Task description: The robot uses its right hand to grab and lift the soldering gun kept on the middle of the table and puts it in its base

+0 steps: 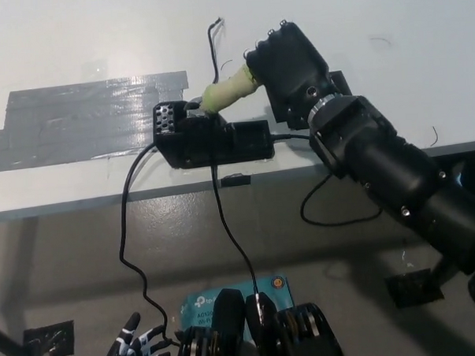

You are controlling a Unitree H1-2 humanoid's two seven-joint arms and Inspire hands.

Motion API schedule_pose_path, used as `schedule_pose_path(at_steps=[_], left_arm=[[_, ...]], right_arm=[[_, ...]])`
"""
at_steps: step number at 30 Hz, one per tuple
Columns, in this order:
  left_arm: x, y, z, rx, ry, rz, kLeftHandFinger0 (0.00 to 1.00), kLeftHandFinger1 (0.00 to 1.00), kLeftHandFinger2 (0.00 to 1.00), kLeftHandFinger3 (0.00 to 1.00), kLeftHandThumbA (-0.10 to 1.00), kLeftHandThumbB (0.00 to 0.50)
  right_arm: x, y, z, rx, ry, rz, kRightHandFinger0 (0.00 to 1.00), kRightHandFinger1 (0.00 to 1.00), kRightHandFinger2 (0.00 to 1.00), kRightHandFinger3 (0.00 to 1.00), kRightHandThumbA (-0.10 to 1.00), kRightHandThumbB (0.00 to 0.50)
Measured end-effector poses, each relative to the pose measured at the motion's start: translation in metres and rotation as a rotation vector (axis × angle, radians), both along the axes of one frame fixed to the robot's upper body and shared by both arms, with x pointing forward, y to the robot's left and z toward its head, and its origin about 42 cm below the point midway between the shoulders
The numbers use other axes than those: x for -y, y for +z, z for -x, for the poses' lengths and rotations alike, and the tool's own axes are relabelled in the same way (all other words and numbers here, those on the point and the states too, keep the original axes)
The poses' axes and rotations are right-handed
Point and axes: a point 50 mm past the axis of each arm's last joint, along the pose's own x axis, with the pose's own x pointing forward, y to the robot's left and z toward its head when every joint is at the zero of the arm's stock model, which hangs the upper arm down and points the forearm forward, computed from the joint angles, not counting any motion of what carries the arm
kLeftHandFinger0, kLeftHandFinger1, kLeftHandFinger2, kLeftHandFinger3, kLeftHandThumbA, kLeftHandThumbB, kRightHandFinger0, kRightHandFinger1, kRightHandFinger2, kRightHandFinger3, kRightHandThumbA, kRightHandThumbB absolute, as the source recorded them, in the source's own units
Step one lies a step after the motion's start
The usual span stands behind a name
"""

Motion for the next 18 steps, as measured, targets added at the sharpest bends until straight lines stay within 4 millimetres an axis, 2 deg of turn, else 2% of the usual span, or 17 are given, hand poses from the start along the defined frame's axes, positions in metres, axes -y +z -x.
schedule_pose_path(at_steps=[3, 5, 6, 8, 9, 10, 11, 12, 13, 14, 15, 16, 17, 18], left_arm=[[0.001, 0.000, 0.000, 0.000, -0.003, 0.000, 1.00, 1.00, 1.00, 1.00, 1.00, 0.500], [0.001, 0.000, 0.000, -0.001, -0.004, 0.000, 1.00, 1.00, 1.00, 1.00, 1.00, 0.500], [0.001, 0.000, 0.000, -0.001, -0.004, 0.000, 1.00, 1.00, 1.00, 1.00, 1.00, 0.500], [0.001, 0.000, 0.000, -0.004, -0.005, 0.000, 1.00, 1.00, 1.00, 1.00, 1.00, 0.500], [0.002, 0.000, 0.000, -0.005, -0.006, 0.000, 1.00, 1.00, 1.00, 1.00, 1.00, 0.500], [0.002, 0.000, 0.000, -0.006, -0.006, 0.000, 1.00, 1.00, 1.00, 1.00, 1.00, 0.500], [0.002, 0.000, 0.000, -0.006, -0.007, -0.001, 1.00, 1.00, 1.00, 1.00, 1.00, 0.500], [0.002, 0.000, 0.000, -0.007, -0.007, -0.001, 1.00, 1.00, 1.00, 1.00, 1.00, 0.500], [0.002, 0.000, 0.000, -0.008, -0.008, -0.001, 1.00, 1.00, 1.00, 1.00, 1.00, 0.500], [0.002, 0.000, 0.000, -0.008, -0.007, -0.001, 1.00, 1.00, 1.00, 1.00, 1.00, 0.500], [0.002, 0.000, 0.000, -0.008, -0.007, -0.001, 1.00, 1.00, 1.00, 1.00, 1.00, 0.500], [0.002, 0.000, 0.000, -0.008, -0.007, -0.001, 1.00, 1.00, 1.00, 1.00, 1.00, 0.500], [0.002, 0.000, 0.000, -0.009, -0.006, -0.001, 1.00, 1.00, 1.00, 1.00, 1.00, 0.500], [0.002, 0.000, 0.000, -0.009, -0.006, -0.001, 1.00, 1.00, 1.00, 1.00, 1.00, 0.500]], right_arm=[[-0.001, -0.002, 0.001, 0.013, 0.005, -0.017, 0.00, 0.00, 0.31, 0.22, -0.10, 0.091], [-0.001, -0.004, 0.002, 0.021, 0.010, -0.028, 0.00, 0.00, 0.34, 0.22, -0.10, 0.074], [-0.001, -0.005, 0.002, 0.025, 0.013, -0.034, 0.00, 0.02, 0.40, 0.31, -0.10, 0.108], [-0.001, -0.006, 0.003, 0.036, 0.020, -0.043, 0.00, 0.00, 0.39, 0.20, -0.10, 0.092], [-0.001, -0.007, 0.003, 0.041, 0.023, -0.046, 0.00, 0.03, 0.43, 0.28, -0.10, 0.114], [-0.001, -0.007, 0.003, 0.045, 0.027, -0.051, 0.00, 0.02, 0.35, 0.56, -0.09, 0.072], [-0.002, -0.007, 0.003, 0.048, 0.033, -0.056, 0.00, 0.02, 0.34, 0.59, -0.09, 0.065], [-0.002, -0.008, 0.004, 0.047, 0.044, -0.066, 0.31, 0.35, 0.65, 1.00, -0.02, 0.142], [-0.002, -0.008, 0.004, 0.049, 0.049, -0.067, 0.55, 0.56, 0.77, 1.00, 0.03, 0.260], [-0.002, -0.008, 0.004, 0.049, 0.051, -0.066, 0.96, 1.00, 1.00, 1.00, 0.14, 0.351], [-0.004, -0.009, 0.005, 0.049, 0.062, -0.062, 1.00, 1.00, 1.00, 1.00, 0.15, 0.373], [-0.005, -0.010, 0.006, 0.051, 0.067, -0.050, 1.00, 1.00, 1.00, 1.00, 0.22, 0.456], [-0.006, -0.011, 0.006, 0.054, 0.074, -0.036, 1.00, 1.00, 1.00, 1.00, 0.32, 0.494], [-0.008, -0.012, 0.007, 0.056, 0.079, -0.022, 1.00, 1.00, 1.00, 1.00, 0.44, 0.500]])
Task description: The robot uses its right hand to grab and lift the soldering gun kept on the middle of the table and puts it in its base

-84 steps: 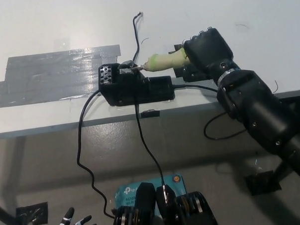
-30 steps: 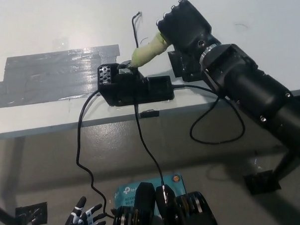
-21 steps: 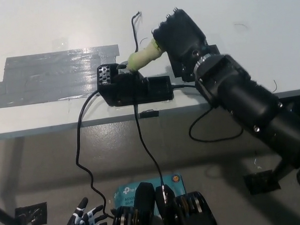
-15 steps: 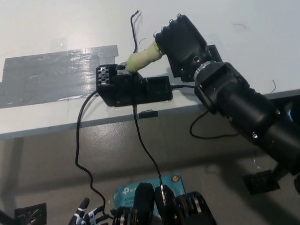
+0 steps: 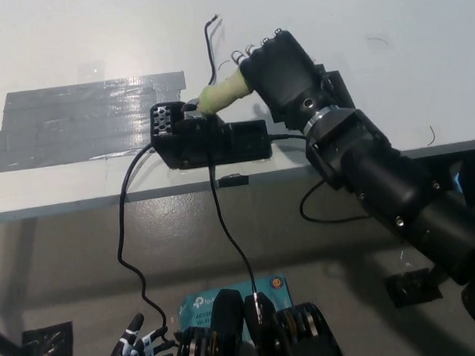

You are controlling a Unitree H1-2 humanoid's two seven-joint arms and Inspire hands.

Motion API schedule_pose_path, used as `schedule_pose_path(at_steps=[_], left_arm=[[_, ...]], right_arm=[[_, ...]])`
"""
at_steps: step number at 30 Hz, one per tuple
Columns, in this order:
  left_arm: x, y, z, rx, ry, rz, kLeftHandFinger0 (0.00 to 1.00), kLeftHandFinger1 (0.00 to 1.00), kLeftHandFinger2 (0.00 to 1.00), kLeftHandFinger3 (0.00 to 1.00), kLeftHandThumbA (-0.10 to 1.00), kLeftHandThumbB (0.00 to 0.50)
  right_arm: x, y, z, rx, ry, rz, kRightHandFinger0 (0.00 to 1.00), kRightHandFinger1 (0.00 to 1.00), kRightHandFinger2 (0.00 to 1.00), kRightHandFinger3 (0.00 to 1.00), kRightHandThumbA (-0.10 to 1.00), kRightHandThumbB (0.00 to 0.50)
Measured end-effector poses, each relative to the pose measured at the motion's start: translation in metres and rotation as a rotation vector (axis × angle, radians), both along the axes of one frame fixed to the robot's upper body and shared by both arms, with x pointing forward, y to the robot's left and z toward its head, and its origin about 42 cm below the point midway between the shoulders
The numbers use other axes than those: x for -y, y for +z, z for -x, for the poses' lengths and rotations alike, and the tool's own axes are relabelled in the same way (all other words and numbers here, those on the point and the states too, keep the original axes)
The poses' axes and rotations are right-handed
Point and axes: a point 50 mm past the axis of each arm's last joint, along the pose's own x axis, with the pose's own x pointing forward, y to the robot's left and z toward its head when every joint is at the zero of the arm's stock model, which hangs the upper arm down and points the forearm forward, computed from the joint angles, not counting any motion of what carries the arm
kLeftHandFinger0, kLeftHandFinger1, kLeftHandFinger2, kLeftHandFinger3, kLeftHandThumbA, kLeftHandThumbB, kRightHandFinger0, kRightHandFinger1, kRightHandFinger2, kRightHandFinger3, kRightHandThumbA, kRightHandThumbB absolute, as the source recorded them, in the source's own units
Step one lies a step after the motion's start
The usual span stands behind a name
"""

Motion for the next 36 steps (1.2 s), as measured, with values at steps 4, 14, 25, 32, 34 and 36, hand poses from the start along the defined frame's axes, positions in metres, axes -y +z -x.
schedule_pose_path(at_steps=[4, 14, 25, 32, 34, 36], left_arm=[[0.000, 0.000, 0.000, 0.000, 0.000, 0.000, 1.00, 1.00, 1.00, 1.00, 1.00, 0.500], [-0.002, -0.001, 0.002, -0.004, 0.007, -0.001, 1.00, 1.00, 1.00, 1.00, 1.00, 0.500], [-0.005, -0.006, 0.004, -0.018, 0.018, -0.002, 1.00, 1.00, 1.00, 1.00, 1.00, 0.500], [-0.004, -0.007, 0.005, -0.022, 0.019, 0.001, 1.00, 1.00, 1.00, 1.00, 1.00, 0.500], [-0.003, -0.007, 0.005, -0.022, 0.019, 0.001, 1.00, 1.00, 1.00, 1.00, 1.00, 0.500], [-0.003, -0.007, 0.005, -0.022, 0.019, 0.003, 1.00, 1.00, 1.00, 1.00, 1.00, 0.500]], right_arm=[[-0.010, -0.001, 0.005, 0.009, -0.008, 0.085, 1.00, 1.00, 1.00, 1.00, 0.50, 0.500], [-0.023, 0.014, 0.016, -0.005, -0.061, 0.135, 1.00, 1.00, 1.00, 1.00, 0.58, 0.500], [0.003, 0.065, 0.039, 0.078, -0.059, 0.100, 1.00, 1.00, 1.00, 1.00, 0.62, 0.500], [0.038, 0.067, 0.082, 0.074, -0.036, -0.010, 1.00, 1.00, 1.00, 1.00, 0.68, 0.500], [0.049, 0.056, 0.098, 0.035, -0.034, -0.043, 1.00, 1.00, 1.00, 1.00, 0.69, 0.500], [0.064, 0.042, 0.113, -0.007, -0.042, -0.077, 1.00, 1.00, 1.00, 1.00, 0.63, 0.500]])
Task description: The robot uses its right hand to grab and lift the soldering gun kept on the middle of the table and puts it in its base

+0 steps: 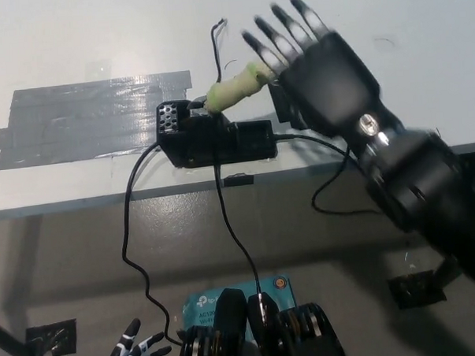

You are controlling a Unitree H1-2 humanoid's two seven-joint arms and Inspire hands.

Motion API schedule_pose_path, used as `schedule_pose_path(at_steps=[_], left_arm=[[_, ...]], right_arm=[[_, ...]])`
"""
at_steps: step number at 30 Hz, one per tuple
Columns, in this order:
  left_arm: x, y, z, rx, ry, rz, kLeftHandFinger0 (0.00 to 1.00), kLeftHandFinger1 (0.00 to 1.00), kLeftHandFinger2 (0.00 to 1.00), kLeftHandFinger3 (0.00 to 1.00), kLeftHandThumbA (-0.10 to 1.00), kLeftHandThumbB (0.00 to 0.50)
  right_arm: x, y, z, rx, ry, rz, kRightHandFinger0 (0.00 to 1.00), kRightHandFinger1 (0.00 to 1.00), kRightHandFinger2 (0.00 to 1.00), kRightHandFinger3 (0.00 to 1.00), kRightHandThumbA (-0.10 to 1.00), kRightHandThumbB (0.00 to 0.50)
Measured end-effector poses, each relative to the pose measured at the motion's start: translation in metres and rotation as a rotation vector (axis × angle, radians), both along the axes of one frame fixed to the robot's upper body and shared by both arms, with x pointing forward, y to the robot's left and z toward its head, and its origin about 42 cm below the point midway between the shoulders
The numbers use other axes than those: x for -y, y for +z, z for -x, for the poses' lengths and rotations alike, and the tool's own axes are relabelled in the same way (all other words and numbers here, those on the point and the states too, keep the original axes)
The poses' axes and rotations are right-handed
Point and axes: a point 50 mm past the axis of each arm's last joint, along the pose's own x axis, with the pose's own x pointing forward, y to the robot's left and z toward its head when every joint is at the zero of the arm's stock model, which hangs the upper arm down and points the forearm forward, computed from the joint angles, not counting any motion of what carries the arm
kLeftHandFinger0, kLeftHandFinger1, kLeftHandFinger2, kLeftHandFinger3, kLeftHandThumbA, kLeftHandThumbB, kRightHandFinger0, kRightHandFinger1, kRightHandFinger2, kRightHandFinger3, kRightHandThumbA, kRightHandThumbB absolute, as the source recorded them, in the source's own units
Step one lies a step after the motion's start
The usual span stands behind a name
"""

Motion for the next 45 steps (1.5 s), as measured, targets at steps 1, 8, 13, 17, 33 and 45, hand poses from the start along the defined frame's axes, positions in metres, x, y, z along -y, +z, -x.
schedule_pose_path(at_steps=[1, 8, 13, 17, 33, 45], left_arm=[[0.000, 0.000, 0.000, 0.000, 0.000, 0.001, 1.00, 1.00, 1.00, 1.00, 1.00, 0.500], [-0.001, -0.004, 0.004, -0.016, 0.005, 0.001, 1.00, 1.00, 1.00, 1.00, 1.00, 0.500], [-0.002, -0.008, 0.005, -0.032, 0.010, 0.000, 1.00, 1.00, 1.00, 1.00, 1.00, 0.500], [-0.003, -0.010, 0.006, -0.041, 0.015, 0.000, 1.00, 1.00, 1.00, 1.00, 1.00, 0.500], [-0.014, -0.019, 0.014, -0.075, 0.055, -0.003, 1.00, 1.00, 1.00, 1.00, 1.00, 0.500], [-0.037, -0.017, 0.022, -0.073, 0.142, -0.001, 1.00, 1.00, 1.00, 1.00, 1.00, 0.500]], right_arm=[[0.010, -0.009, 0.010, -0.028, -0.007, -0.027, 1.00, 1.00, 1.00, 1.00, 0.62, 0.500], [0.114, -0.077, 0.096, -0.255, -0.217, -0.242, 1.00, 1.00, 1.00, 1.00, 0.67, 0.500], [0.179, -0.121, 0.173, -0.442, -0.445, -0.366, 1.00, 1.00, 1.00, 1.00, 0.54, 0.500], [0.218, -0.142, 0.222, -0.550, -0.605, -0.436, 1.00, 1.00, 1.00, 1.00, 0.56, 0.500], [0.331, -0.211, 0.293, -0.754, -1.033, -0.817, 1.00, 1.00, 1.00, 1.00, 0.44, 0.428], [0.340, -0.228, 0.304, -0.769, -1.009, -1.146, 1.00, 1.00, 1.00, 1.00, 0.41, 0.397]])
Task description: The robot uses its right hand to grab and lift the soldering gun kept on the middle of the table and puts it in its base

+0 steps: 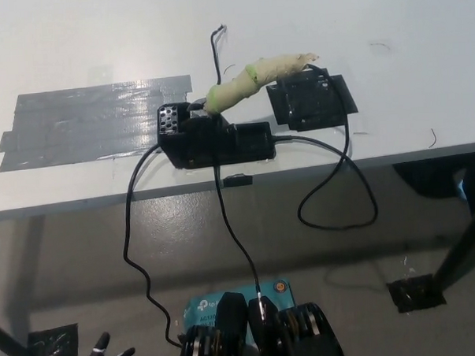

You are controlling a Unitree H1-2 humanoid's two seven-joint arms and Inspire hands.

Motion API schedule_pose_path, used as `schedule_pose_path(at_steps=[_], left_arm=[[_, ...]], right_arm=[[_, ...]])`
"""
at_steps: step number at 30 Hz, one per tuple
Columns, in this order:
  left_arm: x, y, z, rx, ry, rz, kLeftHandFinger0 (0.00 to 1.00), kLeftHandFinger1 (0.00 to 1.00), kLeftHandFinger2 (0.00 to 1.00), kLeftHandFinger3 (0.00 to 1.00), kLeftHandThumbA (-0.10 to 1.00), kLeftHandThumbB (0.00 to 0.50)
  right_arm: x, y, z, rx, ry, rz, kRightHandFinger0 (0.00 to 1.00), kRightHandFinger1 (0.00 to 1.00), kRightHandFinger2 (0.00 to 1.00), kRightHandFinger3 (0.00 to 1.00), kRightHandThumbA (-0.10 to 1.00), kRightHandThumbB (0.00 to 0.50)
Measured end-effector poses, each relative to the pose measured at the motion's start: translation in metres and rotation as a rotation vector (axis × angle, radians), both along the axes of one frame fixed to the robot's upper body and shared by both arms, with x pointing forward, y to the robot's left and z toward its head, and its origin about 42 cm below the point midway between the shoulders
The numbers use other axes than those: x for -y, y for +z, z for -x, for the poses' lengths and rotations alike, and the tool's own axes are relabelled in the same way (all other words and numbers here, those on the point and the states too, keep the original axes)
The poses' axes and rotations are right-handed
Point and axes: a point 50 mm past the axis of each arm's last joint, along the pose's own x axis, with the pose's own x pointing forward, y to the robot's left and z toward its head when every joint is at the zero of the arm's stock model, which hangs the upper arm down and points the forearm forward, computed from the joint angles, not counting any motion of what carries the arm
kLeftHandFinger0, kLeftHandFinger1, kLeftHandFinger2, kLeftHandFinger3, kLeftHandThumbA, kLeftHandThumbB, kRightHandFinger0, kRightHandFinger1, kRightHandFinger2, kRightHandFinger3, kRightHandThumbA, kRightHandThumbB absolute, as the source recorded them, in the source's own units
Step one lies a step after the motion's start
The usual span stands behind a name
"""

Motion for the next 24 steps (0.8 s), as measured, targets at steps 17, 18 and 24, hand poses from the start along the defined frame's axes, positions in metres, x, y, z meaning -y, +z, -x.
schedule_pose_path(at_steps=[17, 18, 24], left_arm=[[-0.016, -0.003, 0.019, -0.005, 0.057, 0.007, 1.00, 1.00, 1.00, 1.00, 1.00, 0.500], [-0.017, -0.003, 0.021, -0.008, 0.060, 0.005, 1.00, 1.00, 1.00, 1.00, 1.00, 0.500], [-0.027, -0.003, 0.025, -0.014, 0.083, -0.007, 1.00, 1.00, 1.00, 1.00, 1.00, 0.500]], right_arm=[[0.011, 0.000, 0.011, 0.062, 0.032, -0.158, 1.00, 1.00, 1.00, 1.00, 0.36, 0.396], [0.009, -0.001, 0.013, 0.060, 0.032, -0.164, 1.00, 1.00, 1.00, 1.00, 0.40, 0.401], [0.003, -0.004, 0.017, 0.037, 0.040, -0.175, 1.00, 1.00, 1.00, 1.00, 0.42, 0.412]])
